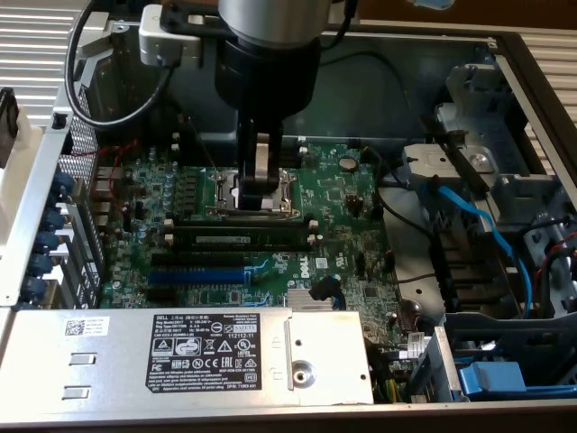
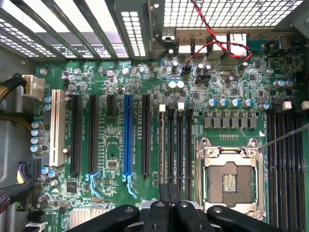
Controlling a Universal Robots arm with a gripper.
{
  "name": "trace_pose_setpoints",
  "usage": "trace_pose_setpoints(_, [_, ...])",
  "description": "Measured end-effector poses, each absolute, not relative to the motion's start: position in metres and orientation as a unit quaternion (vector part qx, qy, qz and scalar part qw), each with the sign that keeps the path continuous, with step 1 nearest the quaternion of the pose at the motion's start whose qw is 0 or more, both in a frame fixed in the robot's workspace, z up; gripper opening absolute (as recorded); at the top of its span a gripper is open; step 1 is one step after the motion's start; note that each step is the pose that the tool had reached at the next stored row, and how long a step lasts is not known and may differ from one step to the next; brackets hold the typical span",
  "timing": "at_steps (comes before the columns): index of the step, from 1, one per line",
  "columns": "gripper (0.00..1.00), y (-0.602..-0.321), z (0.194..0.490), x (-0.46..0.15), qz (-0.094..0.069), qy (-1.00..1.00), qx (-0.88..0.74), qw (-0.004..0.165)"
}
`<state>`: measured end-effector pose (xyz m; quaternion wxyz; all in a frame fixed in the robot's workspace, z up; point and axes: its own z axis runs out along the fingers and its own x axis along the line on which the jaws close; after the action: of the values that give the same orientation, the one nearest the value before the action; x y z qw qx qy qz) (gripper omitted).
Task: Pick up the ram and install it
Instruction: 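Press down the ram until it locks into place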
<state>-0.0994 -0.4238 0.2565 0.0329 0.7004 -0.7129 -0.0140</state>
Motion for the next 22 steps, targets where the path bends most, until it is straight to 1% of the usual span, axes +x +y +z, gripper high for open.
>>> trace_pose_setpoints(22, [0.10, -0.424, 0.251, -0.113, -0.014, -0.713, 0.700, 0.033])
